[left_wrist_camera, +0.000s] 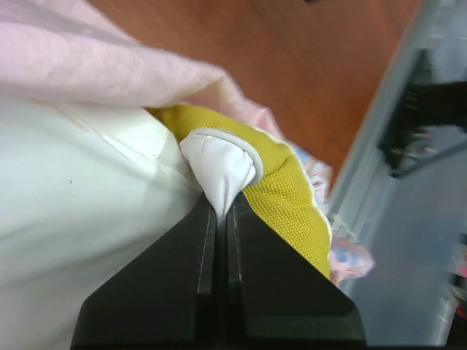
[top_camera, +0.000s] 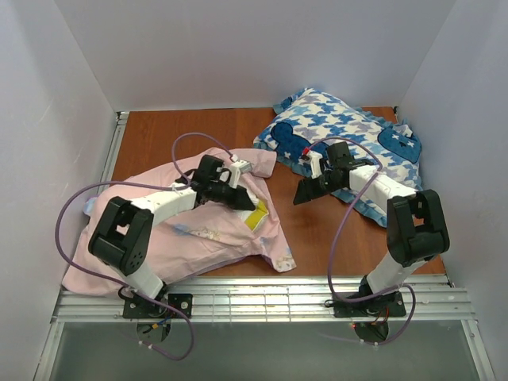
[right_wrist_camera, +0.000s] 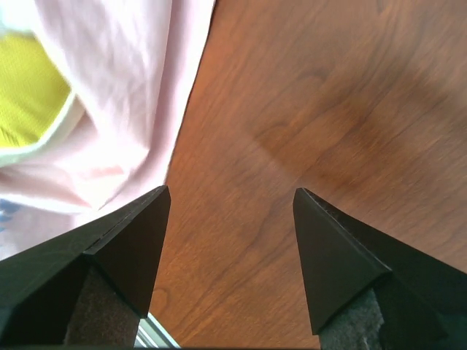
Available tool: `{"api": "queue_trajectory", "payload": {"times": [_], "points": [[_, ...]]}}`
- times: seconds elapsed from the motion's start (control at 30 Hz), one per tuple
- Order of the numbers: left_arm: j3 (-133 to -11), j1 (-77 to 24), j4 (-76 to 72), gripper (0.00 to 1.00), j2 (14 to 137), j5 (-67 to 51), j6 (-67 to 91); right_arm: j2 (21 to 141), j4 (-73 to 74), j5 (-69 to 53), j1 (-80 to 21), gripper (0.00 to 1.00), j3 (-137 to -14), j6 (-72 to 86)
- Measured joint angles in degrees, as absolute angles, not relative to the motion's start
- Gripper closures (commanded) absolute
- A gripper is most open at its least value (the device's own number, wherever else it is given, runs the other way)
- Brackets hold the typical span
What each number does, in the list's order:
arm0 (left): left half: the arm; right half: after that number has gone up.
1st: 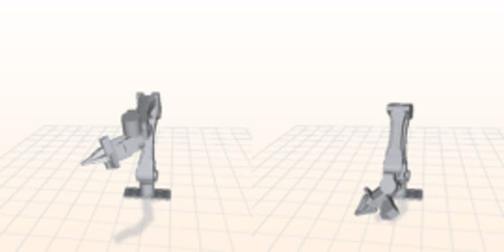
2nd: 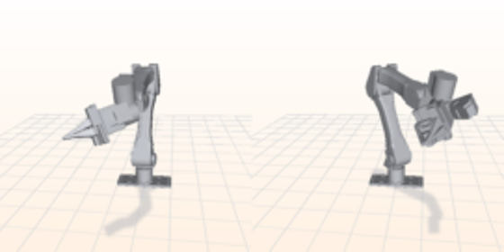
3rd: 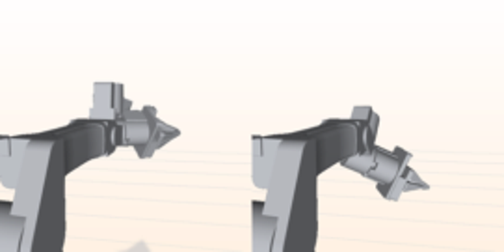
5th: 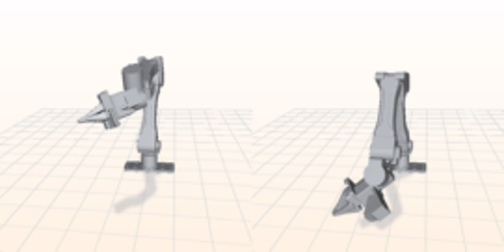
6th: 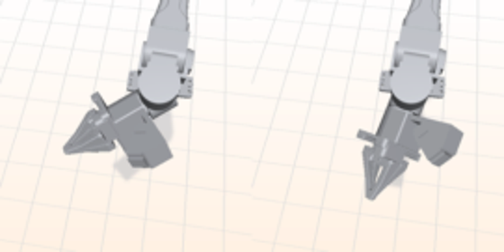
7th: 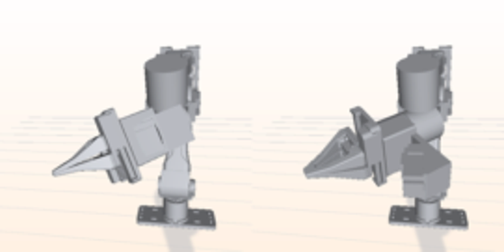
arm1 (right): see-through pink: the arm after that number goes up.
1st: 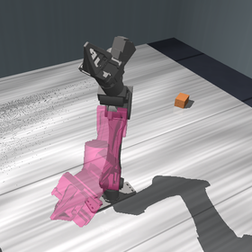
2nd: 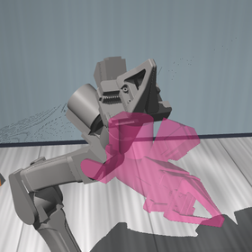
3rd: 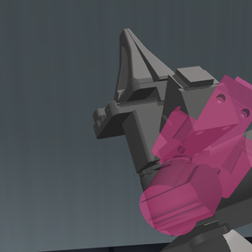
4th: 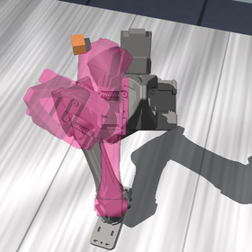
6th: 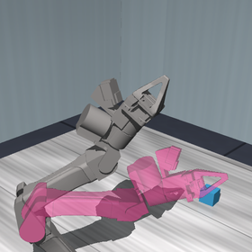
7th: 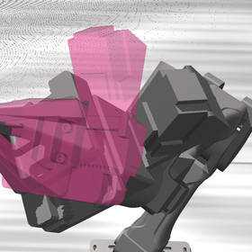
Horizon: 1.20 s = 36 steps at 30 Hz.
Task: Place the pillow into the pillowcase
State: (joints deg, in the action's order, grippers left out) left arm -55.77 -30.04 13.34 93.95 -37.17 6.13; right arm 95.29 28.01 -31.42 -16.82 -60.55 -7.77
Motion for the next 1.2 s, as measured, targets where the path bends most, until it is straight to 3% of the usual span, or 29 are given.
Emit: {"api": "queue_trajectory", "payload": {"times": [0.17, 0.3, 0.47, 0.67, 0.83, 0.87, 0.9, 1.0, 1.2], "points": [[-46.2, -24.8, -2.2, 1.0, 95.6, -60.7, 14.4, 90.9, 26.3, -26.5, -20.9, 0.38, -60.9, -6.4], [-40.6, -23.1, -17.6, 1.0, 96.4, -69.7, 24.9, 90.5, 25.1, -23.6, -26.4, 0.4, -61.4, -4.8], [-38.8, -21.3, -32.7, 1.0, 96.6, -75.0, 35.1, 91.7, 24.8, -21.5, -32.1, 0.38, -61.2, -2.9], [-39.9, -21.1, -32.9, 1.0, 97.2, -75.9, 35.0, 92.2, 24.6, -20.9, -35.1, 0.35, -59.7, -1.7], [-42.2, -21.1, -27.9, 1.0, 97.5, -75.9, 31.2, 86.2, 26.4, -20.1, -34.3, 0.45, -57.5, -2.2], [-42.3, -21.1, -27.3, 1.0, 97.5, -75.9, 30.7, 84.1, 26.6, -20.7, -34.0, 0.49, -57.0, -1.8], [-42.3, -21.1, -26.8, 1.0, 97.5, -75.9, 30.3, 81.0, 26.8, -21.8, -33.5, 0.59, -56.2, -1.2], [-42.3, -21.1, -25.8, 1.0, 97.8, -75.7, 29.4, 74.7, 26.3, -26.3, -32.7, 0.69, -54.6, 3.6], [-42.3, -21.1, -26.7, 1.0, 98.2, -75.2, 30.8, 79.0, 21.7, -36.2, -33.2, 0.73, -52.4, 13.5]]}}
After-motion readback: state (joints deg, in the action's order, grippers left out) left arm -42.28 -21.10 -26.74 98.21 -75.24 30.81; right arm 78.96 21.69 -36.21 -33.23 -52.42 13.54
